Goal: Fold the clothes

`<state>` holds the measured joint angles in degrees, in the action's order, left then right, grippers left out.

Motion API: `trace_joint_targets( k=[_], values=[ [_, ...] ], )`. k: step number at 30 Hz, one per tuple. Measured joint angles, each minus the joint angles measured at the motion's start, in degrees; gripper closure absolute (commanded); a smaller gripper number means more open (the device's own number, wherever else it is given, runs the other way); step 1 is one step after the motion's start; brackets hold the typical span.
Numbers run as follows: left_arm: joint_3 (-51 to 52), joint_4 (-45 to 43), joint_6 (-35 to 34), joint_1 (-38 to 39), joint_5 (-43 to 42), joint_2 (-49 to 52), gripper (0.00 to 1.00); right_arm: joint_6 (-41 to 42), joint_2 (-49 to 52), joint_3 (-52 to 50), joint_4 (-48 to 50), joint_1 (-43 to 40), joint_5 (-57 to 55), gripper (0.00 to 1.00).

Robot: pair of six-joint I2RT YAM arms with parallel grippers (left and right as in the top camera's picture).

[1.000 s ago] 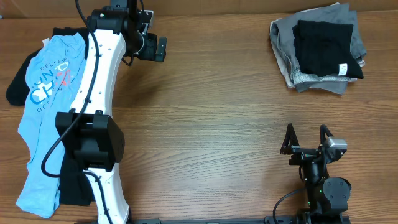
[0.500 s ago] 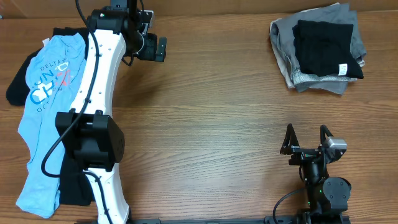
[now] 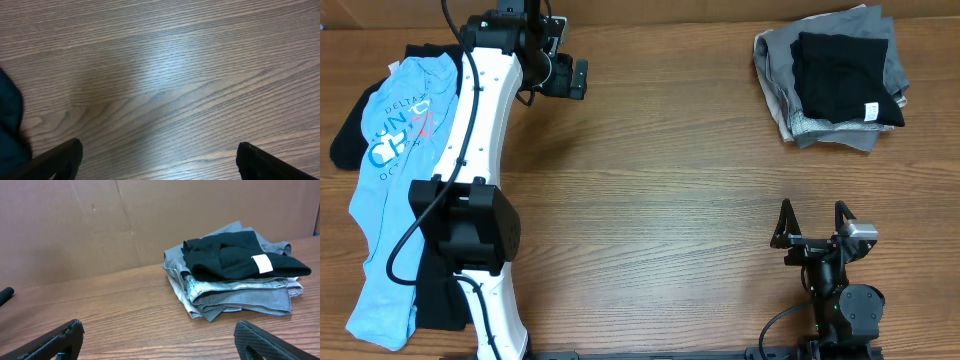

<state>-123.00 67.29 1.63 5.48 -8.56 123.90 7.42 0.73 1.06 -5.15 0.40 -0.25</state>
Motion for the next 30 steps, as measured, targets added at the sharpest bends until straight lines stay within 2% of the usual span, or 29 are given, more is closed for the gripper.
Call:
trace_joint_targets(
  k=[9, 14, 20, 27, 30],
  values=[
    [1.3, -0.2, 0.0, 1.1, 1.3, -3.9, 0.00, 0.0, 0.0, 0.0, 0.0, 0.0, 0.0, 0.00],
    [8.1, -12.7, 0.0, 1.3, -0.3, -17.3, 0.00, 0.0, 0.0, 0.0, 0.0, 0.0, 0.0, 0.00],
    [26.5, -30.0, 0.0, 1.3, -1.6, -38.9, 0.00, 0.0, 0.0, 0.0, 0.0, 0.0, 0.0, 0.00],
    [51.6, -38.6, 0.0, 1.3, -1.5, -54.3, 0.00, 0.0, 0.0, 0.0, 0.0, 0.0, 0.0, 0.00],
    [64.0, -44.9, 0.0, 1.2, -1.5, -61.6, 0.00, 0.0, 0.0, 0.0, 0.0, 0.0, 0.0, 0.00]
  ],
)
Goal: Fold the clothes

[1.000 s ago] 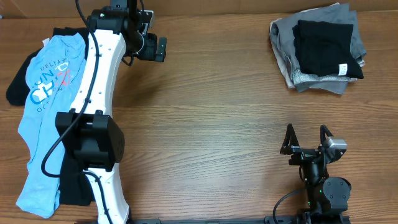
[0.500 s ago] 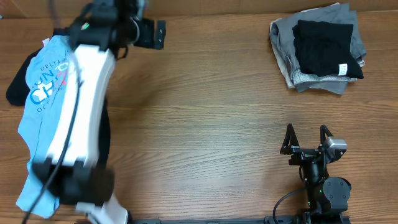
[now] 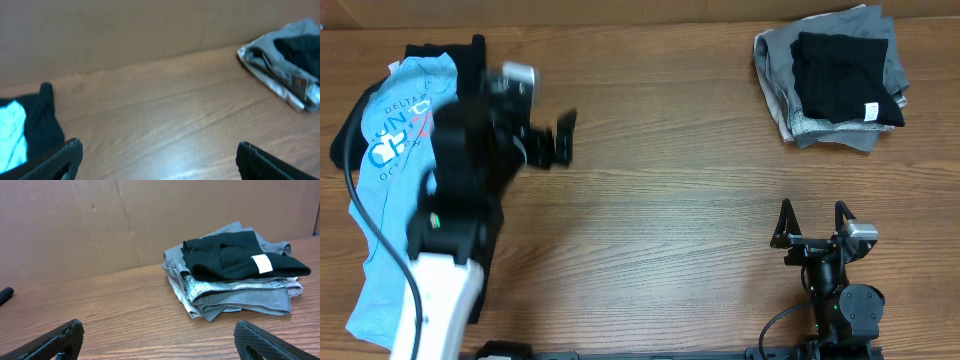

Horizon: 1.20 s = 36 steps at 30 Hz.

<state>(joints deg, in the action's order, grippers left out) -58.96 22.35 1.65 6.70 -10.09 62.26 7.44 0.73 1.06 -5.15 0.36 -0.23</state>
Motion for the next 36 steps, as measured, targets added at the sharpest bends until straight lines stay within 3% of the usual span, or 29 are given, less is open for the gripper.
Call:
trace_joint_targets(
  k=[6, 13, 21, 36],
  values=[
    [24.3, -14.5, -0.5, -2.2, 0.0, -20.4, 0.00, 0.0, 0.0, 0.0, 0.0, 0.0, 0.0, 0.00],
    [45.1, -20.7, -0.7, -5.1, 0.0, -41.0, 0.00, 0.0, 0.0, 0.0, 0.0, 0.0, 0.0, 0.00],
    [55.0, -21.1, -1.1, -6.5, 0.0, -55.9, 0.00, 0.0, 0.0, 0.0, 0.0, 0.0, 0.0, 0.00],
    [58.3, -18.7, -1.2, -6.5, 1.6, -61.4, 0.00, 0.0, 0.0, 0.0, 0.0, 0.0, 0.0, 0.00]
  ],
)
